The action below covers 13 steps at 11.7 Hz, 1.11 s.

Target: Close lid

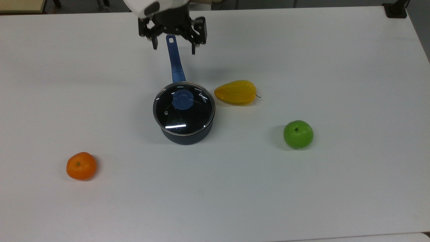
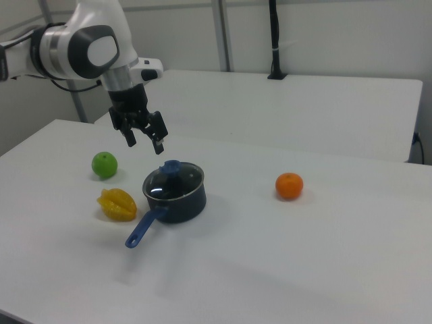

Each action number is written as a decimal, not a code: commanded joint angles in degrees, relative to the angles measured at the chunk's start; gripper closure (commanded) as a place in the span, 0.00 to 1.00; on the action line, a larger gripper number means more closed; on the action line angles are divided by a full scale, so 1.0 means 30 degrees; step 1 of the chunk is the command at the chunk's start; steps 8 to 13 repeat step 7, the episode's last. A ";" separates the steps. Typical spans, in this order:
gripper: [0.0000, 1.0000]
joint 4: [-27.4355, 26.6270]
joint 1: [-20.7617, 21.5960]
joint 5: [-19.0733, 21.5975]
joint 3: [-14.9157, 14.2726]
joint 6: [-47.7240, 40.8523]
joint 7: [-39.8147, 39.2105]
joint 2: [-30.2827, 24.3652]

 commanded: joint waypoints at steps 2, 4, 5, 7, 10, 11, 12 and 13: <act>0.00 -0.1915 -0.1071 0.0973 -0.0135 -0.0244 -0.0697 -0.2355; 0.00 -0.1826 -0.1162 0.1004 -0.0135 -0.0246 -0.0609 -0.2267; 0.00 -0.1826 -0.1133 0.1004 -0.0135 -0.0246 -0.0579 -0.2238; 0.00 -0.1739 -0.1191 0.1004 -0.0164 -0.0188 -0.0579 -0.2208; 0.00 -0.1739 -0.1191 0.1004 -0.0164 -0.0188 -0.0579 -0.2208; 0.00 -0.1739 -0.1191 0.1004 -0.0164 -0.0188 -0.0579 -0.2208; 0.00 -0.1739 -0.1191 0.1004 -0.0164 -0.0188 -0.0579 -0.2208; 0.00 -0.1739 -0.1191 0.1004 -0.0164 -0.0188 -0.0579 -0.2208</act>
